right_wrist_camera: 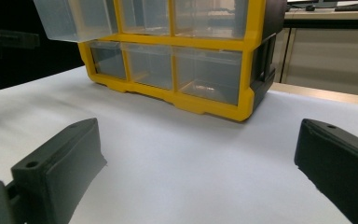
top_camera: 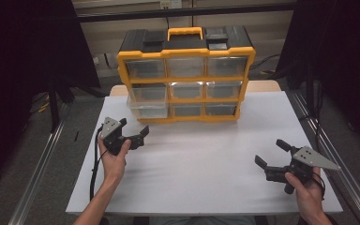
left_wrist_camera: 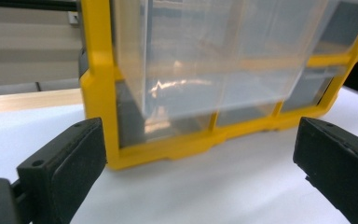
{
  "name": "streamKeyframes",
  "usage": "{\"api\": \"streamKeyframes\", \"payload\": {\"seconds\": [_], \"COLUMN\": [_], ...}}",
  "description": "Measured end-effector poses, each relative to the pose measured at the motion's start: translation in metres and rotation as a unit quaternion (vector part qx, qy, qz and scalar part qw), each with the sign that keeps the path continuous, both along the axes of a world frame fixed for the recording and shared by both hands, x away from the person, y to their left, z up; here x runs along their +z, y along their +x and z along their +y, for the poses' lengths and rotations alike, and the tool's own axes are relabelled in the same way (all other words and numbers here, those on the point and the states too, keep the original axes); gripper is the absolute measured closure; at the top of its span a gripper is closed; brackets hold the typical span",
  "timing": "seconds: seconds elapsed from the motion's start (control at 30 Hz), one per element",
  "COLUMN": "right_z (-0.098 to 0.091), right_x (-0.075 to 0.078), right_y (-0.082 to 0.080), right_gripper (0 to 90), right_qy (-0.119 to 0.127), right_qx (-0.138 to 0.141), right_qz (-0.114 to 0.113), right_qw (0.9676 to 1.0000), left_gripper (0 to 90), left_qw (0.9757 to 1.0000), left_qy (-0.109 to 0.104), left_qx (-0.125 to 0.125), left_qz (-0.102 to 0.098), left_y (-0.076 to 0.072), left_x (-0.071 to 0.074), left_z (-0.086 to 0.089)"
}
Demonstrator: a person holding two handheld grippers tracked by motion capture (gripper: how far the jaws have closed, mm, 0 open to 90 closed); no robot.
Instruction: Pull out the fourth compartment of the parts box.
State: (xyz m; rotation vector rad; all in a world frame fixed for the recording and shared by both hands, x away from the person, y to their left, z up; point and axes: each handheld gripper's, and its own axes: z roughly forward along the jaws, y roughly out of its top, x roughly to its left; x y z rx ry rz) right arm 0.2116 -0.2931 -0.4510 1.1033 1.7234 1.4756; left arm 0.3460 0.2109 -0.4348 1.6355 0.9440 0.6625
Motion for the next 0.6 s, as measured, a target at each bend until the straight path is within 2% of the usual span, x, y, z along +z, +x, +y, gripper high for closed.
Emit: {"api": "streamKeyframes", "payload": {"seconds": [0.03, 0.1, 0.17, 0.23, 0.3, 0.37, 0.43, 0.47, 0.5, 0.57, 0.6], "right_z": [0.001, 0.001, 0.002, 0.004, 0.005, 0.006, 0.005, 0.004, 0.004, 0.004, 0.004], "right_x": [0.000, 0.000, 0.001, 0.002, 0.002, 0.002, 0.002, 0.002, 0.001, 0.001, 0.001], "right_y": [0.000, 0.000, 0.000, -0.001, -0.002, -0.001, -0.001, 0.000, 0.000, 0.000, 0.000], "right_gripper": [0.5, 0.6, 0.6, 0.6, 0.6, 0.6, 0.6, 0.6, 0.6, 0.6, 0.7], "right_qy": [0.000, -0.003, -0.004, -0.008, -0.009, -0.008, -0.009, -0.011, -0.009, -0.009, -0.008], "right_qx": [-0.001, 0.002, 0.001, 0.003, 0.004, 0.001, -0.002, -0.001, -0.004, -0.005, -0.003], "right_qz": [-0.003, -0.003, -0.004, -0.004, -0.003, -0.004, -0.001, 0.000, -0.001, 0.002, 0.002], "right_qw": [1.0000, 1.0000, 1.0000, 1.0000, 1.0000, 1.0000, 1.0000, 0.9999, 1.0000, 1.0000, 1.0000], "left_gripper": [2.5, 2.5, 2.5, 2.4, 2.7, 2.7, 2.6, 2.3, 2.3, 2.3, 2.4], "left_qw": [0.9998, 0.9998, 0.9993, 0.9994, 0.9997, 0.9998, 0.9995, 0.9996, 0.9995, 0.9995, 0.9997], "left_qy": [0.010, 0.012, 0.028, 0.025, 0.010, -0.014, -0.002, -0.009, -0.025, -0.022, -0.003], "left_qx": [-0.006, -0.008, -0.003, 0.003, 0.020, 0.016, 0.030, 0.023, 0.017, 0.017, 0.014], "left_qz": [-0.015, -0.017, -0.026, -0.024, -0.013, -0.007, -0.012, -0.009, -0.008, -0.014, -0.021], "left_y": [-0.005, -0.013, -0.023, -0.031, -0.037, -0.041, -0.047, -0.050, -0.051, -0.057, -0.062], "left_x": [0.000, -0.001, -0.004, -0.010, -0.014, -0.014, -0.015, -0.015, -0.014, -0.013, -0.012], "left_z": [0.001, 0.003, 0.005, 0.007, 0.008, 0.012, 0.016, 0.019, 0.022, 0.024, 0.026]}}
